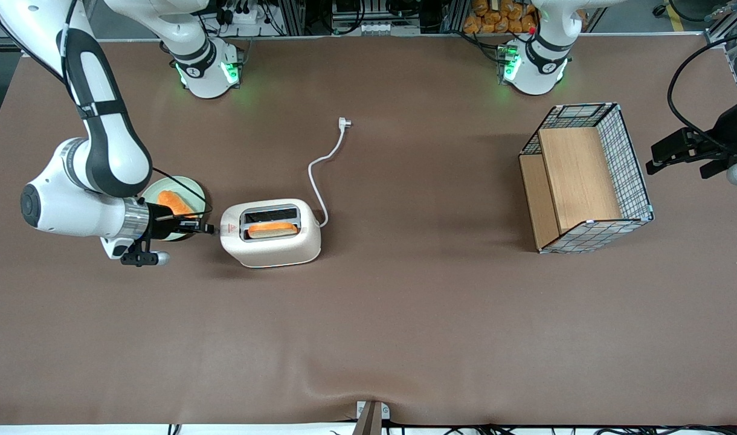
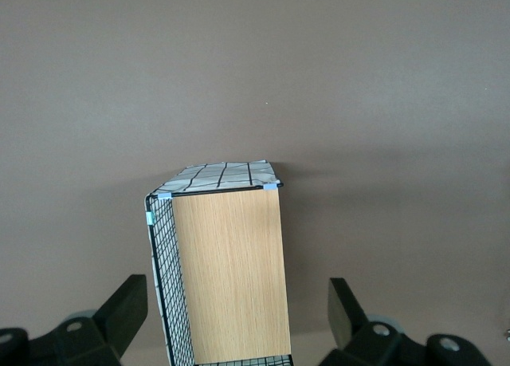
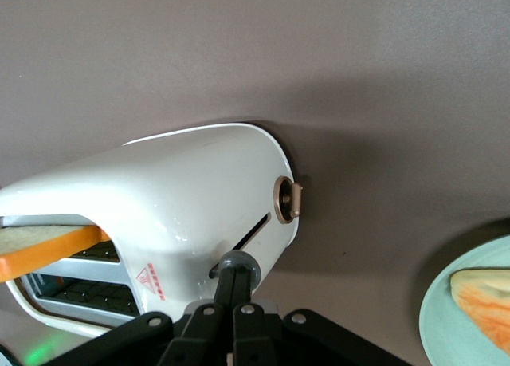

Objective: Press toaster button with right arm
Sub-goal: 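Lower the right gripper onto the toaster's lever beside the dial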

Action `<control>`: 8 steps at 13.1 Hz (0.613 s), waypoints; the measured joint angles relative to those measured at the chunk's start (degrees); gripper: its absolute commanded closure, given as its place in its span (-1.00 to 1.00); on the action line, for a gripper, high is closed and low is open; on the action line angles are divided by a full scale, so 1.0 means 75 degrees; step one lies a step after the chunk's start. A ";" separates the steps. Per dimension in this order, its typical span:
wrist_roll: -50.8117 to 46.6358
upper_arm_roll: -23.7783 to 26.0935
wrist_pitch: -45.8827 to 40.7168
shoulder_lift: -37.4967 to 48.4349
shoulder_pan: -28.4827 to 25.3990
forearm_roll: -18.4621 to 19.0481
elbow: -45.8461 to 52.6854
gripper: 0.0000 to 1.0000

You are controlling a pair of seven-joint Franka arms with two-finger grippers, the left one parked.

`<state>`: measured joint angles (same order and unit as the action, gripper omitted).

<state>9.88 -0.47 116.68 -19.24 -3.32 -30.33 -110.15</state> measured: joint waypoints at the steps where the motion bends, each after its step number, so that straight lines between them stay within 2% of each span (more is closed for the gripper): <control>1: 0.0001 0.0000 0.0020 -0.0021 -0.0003 -0.0001 0.0000 1.00; 8: 0.0070 0.0001 0.0127 -0.0135 -0.0014 -0.0007 0.0000 1.00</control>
<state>10.40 -0.46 117.64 -20.25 -3.43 -30.39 -110.15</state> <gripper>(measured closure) 0.991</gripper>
